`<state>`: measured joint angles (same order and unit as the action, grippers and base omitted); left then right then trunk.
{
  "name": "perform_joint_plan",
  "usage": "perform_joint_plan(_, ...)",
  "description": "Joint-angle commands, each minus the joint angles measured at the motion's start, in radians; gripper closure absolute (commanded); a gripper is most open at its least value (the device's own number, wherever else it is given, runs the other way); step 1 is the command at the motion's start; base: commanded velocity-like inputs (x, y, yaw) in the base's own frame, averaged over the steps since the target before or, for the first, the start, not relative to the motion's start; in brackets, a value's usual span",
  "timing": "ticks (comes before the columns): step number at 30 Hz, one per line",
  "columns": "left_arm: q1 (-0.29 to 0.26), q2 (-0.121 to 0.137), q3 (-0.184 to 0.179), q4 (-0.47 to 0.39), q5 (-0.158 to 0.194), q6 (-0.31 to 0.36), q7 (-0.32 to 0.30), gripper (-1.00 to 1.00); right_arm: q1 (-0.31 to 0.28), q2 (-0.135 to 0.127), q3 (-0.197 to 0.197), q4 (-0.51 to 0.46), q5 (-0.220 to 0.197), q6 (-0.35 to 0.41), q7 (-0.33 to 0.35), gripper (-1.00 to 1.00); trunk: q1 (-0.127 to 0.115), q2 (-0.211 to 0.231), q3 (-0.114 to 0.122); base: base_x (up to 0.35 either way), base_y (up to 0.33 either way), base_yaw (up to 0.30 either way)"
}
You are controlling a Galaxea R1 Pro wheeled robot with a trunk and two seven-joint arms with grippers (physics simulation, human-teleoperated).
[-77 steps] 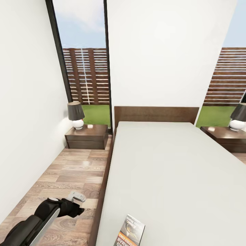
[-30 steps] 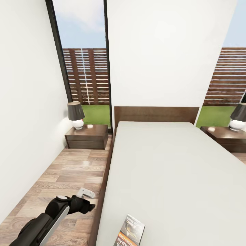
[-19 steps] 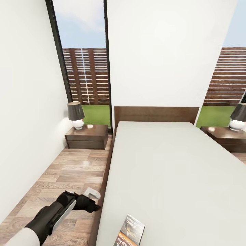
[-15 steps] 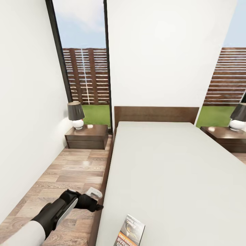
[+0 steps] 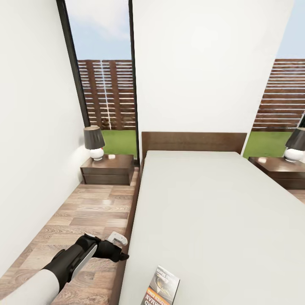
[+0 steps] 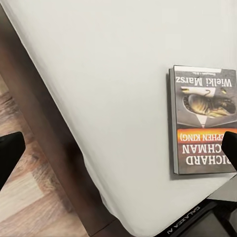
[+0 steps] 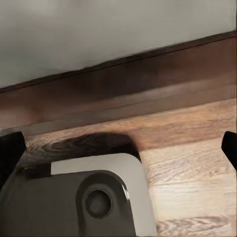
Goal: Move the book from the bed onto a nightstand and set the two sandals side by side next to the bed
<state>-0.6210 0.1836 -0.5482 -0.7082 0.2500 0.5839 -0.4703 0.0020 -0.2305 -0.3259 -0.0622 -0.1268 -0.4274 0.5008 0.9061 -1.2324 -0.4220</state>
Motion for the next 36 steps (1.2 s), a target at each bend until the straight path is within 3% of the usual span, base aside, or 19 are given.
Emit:
perform_joint_plan(1,-0.001,0.001,-0.004,-0.001,0.008,0.006,0.002,-1.0,0.001,-0.01,-0.01,-0.032,-0.018,0.004,0.04,-1.0,0.0,-0.001,-0.001,0.0,0.0,0.0)
perform_joint_plan(2,-0.001,0.001,-0.004,0.0,0.008,0.006,0.003,-1.0,0.001,-0.027,-0.035,-0.105,-0.041,0.03,0.09,-1.0,0.0,-0.001,-0.001,0.0,0.0,0.0)
perform_joint_plan(6,-0.002,0.001,-0.004,0.0,0.008,0.005,0.007,-1.0,0.005,-0.047,-0.102,-0.307,-0.1,0.166,0.172,-1.0,0.0,-0.001,-0.001,0.0,0.0,0.0)
perform_joint_plan(7,-0.002,0.001,-0.003,0.001,0.008,0.005,0.013,-1.0,0.007,-0.052,-0.127,-0.432,-0.118,0.261,0.213,-1.0,0.0,-0.001,-0.001,0.0,0.0,0.0)
perform_joint_plan(12,-0.002,-0.001,0.0,0.001,0.008,0.005,0.048,-1.0,0.009,-0.057,-0.157,-0.767,-0.143,0.535,0.295,-1.0,0.0,-0.001,-0.001,0.0,0.0,0.0)
perform_joint_plan(13,-0.002,-0.002,0.001,0.001,0.009,0.005,0.066,-1.0,0.009,-0.057,-0.162,-0.885,-0.146,0.642,0.312,-1.0,0.0,-0.001,-0.001,0.0,0.0,0.0)
perform_joint_plan(15,-0.002,-0.003,0.001,0.001,0.009,0.005,0.085,-1.0,0.01,-0.054,-0.168,-1.022,-0.15,0.765,0.328,-1.0,0.0,-0.001,-0.001,0.0,0.0,0.0)
perform_joint_plan(16,-0.002,-0.003,0.001,0.001,0.009,0.005,0.09,-1.0,0.01,-0.054,-0.169,-1.057,-0.152,0.793,0.333,-1.0,0.0,-0.001,-0.001,0.0,0.0,0.0)
perform_joint_plan(23,-0.002,-0.003,-0.001,-0.001,0.01,0.004,0.101,-1.0,0.01,-0.055,-0.171,-1.223,-0.16,0.899,0.372,-1.0,0.0,-0.001,-0.001,0.0,0.0,0.0)
perform_joint_plan(28,-0.002,-0.002,0.0,-0.005,0.011,0.005,0.097,-1.0,0.01,-0.059,-0.178,-1.258,-0.156,0.946,0.488,-1.0,0.0,-0.001,-0.001,0.0,0.0,0.0)
perform_joint_plan(36,-0.001,0.0,0.003,-0.004,0.012,0.009,0.083,-1.0,0.018,-0.062,-0.279,-1.266,-0.147,0.978,0.647,-1.0,0.0,-0.001,-0.001,0.0,0.0,0.0)
